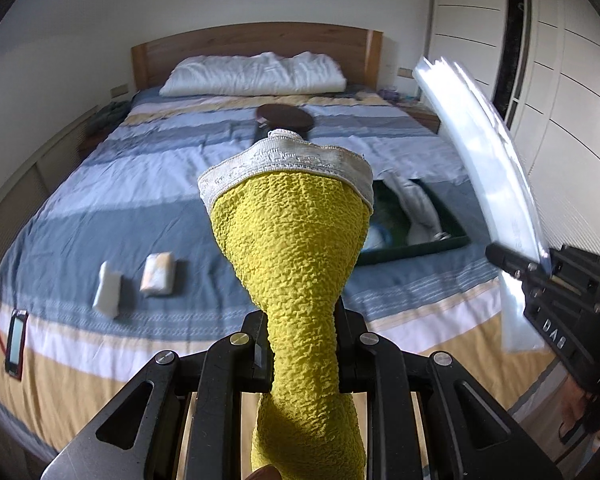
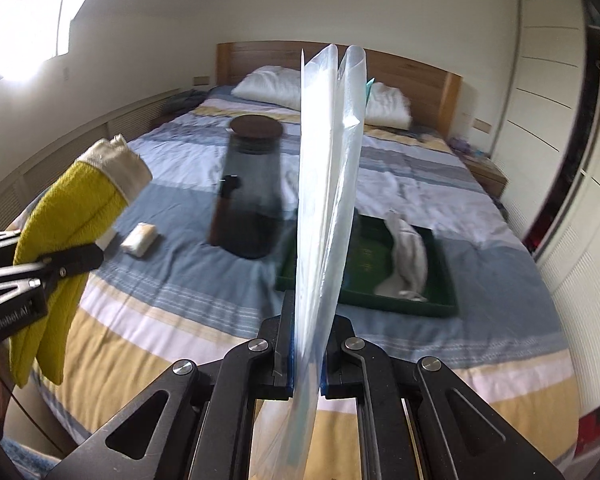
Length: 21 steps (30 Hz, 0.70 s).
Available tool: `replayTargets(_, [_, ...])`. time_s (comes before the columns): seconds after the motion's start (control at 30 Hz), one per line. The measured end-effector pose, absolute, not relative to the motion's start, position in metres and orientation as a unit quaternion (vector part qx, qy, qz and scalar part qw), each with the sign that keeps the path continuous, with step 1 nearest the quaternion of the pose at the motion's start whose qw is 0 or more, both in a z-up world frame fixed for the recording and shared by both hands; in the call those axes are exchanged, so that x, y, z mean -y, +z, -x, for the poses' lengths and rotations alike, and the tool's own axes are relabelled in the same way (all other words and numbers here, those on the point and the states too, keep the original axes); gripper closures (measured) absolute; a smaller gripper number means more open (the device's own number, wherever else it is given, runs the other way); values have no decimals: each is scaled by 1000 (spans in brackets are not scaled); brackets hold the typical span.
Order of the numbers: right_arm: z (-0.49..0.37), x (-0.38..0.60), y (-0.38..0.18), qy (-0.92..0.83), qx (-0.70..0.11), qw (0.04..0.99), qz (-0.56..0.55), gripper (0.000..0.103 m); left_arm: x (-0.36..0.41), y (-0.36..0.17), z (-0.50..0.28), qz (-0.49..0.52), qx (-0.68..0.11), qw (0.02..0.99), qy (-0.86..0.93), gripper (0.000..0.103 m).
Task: Organize soft objects
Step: 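Lift the yellow towel and plastic bag with both tools toward the green tray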
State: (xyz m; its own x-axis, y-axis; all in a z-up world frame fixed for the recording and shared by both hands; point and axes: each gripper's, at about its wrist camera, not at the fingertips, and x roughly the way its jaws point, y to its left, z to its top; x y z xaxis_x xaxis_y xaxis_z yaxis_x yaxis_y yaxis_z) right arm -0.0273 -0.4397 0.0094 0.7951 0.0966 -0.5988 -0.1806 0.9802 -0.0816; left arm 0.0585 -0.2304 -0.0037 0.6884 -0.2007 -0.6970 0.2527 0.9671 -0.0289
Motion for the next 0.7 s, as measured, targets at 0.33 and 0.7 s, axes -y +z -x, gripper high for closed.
replayTargets(0.33, [17, 484, -12, 53, -340, 938, 32, 96, 288, -17, -84, -49, -394, 905, -151, 86])
replayTargets(0.7, [-24, 528, -54, 32, -389, 921, -12, 96, 322, -70, -108, -63, -451, 878, -148, 86])
